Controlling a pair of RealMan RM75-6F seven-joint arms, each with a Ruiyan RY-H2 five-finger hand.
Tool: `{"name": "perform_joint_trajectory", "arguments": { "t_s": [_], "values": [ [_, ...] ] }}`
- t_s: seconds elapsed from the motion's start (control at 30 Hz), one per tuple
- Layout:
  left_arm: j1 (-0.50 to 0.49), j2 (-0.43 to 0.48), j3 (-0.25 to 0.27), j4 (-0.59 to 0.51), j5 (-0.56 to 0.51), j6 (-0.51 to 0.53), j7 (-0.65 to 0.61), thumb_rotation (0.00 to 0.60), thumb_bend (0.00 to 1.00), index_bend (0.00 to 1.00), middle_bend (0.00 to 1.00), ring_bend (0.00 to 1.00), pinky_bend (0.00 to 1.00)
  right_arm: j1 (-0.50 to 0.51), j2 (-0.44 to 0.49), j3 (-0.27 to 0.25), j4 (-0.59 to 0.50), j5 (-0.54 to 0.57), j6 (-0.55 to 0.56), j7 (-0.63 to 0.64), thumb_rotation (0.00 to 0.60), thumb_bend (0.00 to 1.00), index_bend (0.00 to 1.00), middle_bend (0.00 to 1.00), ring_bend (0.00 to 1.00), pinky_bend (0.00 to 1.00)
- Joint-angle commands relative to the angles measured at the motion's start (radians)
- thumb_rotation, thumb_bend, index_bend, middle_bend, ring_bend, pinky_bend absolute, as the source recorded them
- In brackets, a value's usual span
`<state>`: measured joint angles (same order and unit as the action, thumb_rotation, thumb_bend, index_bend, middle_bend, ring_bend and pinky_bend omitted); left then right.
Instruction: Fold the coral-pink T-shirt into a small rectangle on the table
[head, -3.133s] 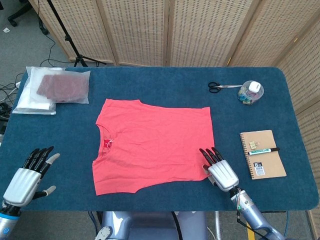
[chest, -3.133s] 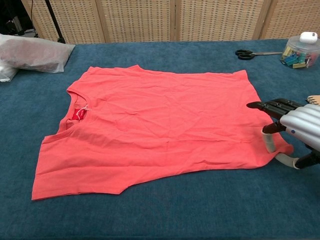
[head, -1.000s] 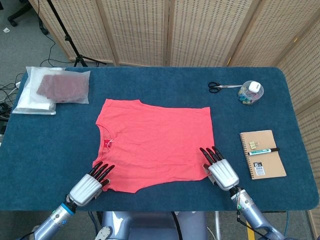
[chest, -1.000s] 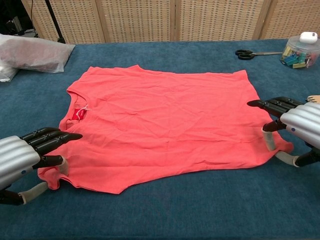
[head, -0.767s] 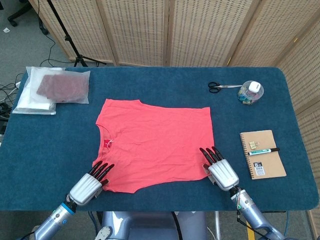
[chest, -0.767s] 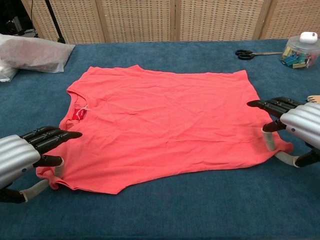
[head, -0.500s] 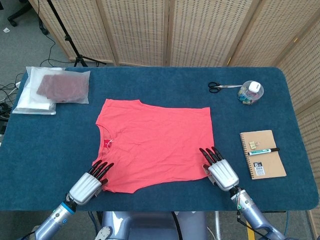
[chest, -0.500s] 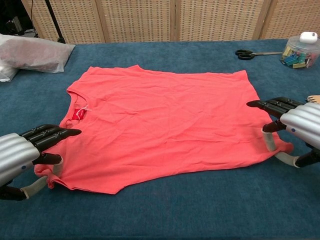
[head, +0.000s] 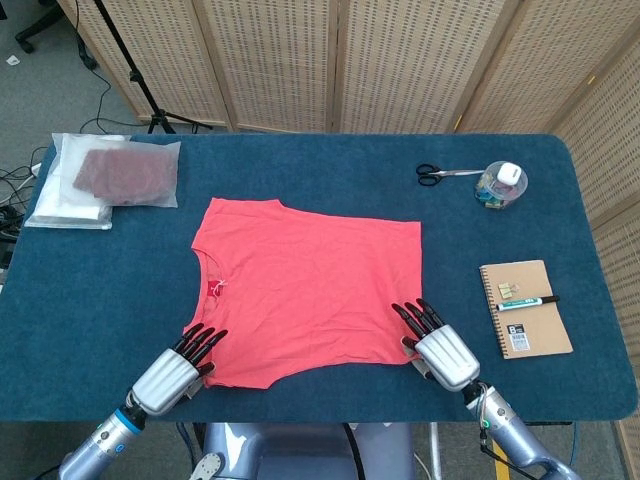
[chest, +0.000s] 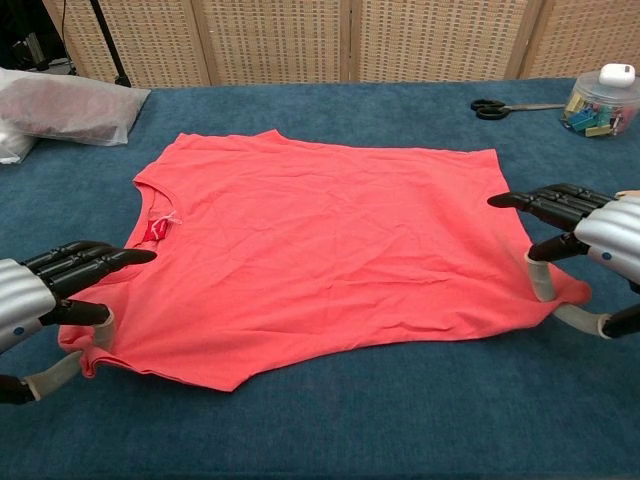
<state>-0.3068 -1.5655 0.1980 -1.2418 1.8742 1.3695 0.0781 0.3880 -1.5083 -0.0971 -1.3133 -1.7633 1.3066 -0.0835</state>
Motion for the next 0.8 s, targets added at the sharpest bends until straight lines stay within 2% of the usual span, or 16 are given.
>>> {"name": "perform_joint_trajectory", "arguments": {
  "t_s": [0.03, 0.5, 0.8],
  "values": [
    [0.000, 0.027, 0.019, -0.027, 0.019, 0.017, -0.018, 0.600, 0.57, 0.69, 0.00, 0.00, 0.00, 0.014, 0.046, -0.035, -0.041, -0.053, 0.016, 0.040, 0.600, 0.47, 0.62, 0.03, 0.00, 0.00],
    [0.014, 0.149, 0.123, -0.153, 0.107, 0.082, -0.105, 0.600, 0.59, 0.69, 0.00, 0.00, 0.00, 0.040, 0.150, -0.149, -0.124, -0.242, 0.062, 0.094, 0.600, 0.47, 0.62, 0.04, 0.00, 0.00],
    [0.027, 0.200, 0.171, -0.194, 0.158, 0.118, -0.141, 0.600, 0.59, 0.69, 0.00, 0.00, 0.00, 0.035, 0.178, -0.195, -0.127, -0.327, 0.109, 0.102, 0.600, 0.47, 0.62, 0.04, 0.00, 0.00]
  ]
}}
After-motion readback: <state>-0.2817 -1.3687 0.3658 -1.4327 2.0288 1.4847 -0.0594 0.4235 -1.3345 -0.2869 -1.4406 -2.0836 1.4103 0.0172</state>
